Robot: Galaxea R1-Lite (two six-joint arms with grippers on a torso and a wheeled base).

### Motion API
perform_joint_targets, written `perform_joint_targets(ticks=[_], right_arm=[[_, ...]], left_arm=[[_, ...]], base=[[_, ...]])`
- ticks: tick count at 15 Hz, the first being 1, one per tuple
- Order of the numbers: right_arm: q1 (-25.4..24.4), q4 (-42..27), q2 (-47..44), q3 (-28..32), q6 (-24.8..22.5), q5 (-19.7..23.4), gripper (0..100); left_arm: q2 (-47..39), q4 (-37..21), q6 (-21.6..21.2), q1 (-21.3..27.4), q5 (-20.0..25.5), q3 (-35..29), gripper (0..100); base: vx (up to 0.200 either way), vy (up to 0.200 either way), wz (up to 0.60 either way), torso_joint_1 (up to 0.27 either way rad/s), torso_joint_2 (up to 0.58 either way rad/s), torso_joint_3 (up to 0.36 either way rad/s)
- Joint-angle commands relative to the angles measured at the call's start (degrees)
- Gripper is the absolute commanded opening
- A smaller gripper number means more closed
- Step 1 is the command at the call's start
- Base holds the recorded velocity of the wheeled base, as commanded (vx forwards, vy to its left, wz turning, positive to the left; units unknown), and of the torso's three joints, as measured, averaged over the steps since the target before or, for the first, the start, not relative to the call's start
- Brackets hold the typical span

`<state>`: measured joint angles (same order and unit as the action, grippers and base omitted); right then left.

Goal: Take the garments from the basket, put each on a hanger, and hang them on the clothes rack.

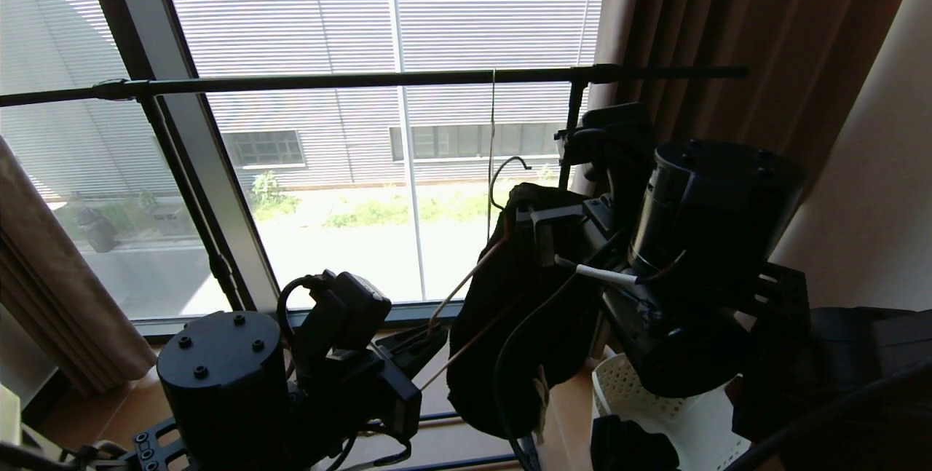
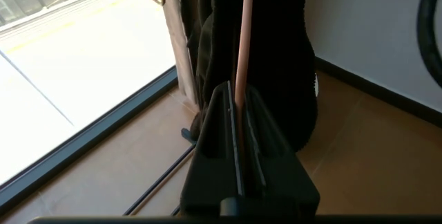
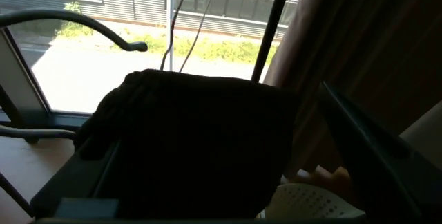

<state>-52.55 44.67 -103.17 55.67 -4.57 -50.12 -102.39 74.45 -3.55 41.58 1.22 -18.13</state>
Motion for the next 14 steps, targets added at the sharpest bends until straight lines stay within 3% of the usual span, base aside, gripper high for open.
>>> perform_joint_targets(ticks=[1,11,14], right_arm=[[-0.62,-0.19,1.39,-0.83,-0.09,0.02,100],[-0.62,-0.46,4.2,-8.3,-0.35,0.81,100],[-0.8,-2.13,6.67,-9.44,-0.61,3.62,100]], left_arm=[[-1.23,0.0,0.12,-1.24,-0.08,-0.94,0],[-0.97,1.14,1.17,-1.94,0.01,-2.09,0],[-1.06,1.23,1.17,-2.03,0.28,-2.0,0]], base=[[0.0,0.0,0.0,0.0,0.0,0.0],[0.0,0.0,0.0,0.0,0.0,0.0],[0.0,0.0,0.0,0.0,0.0,0.0]])
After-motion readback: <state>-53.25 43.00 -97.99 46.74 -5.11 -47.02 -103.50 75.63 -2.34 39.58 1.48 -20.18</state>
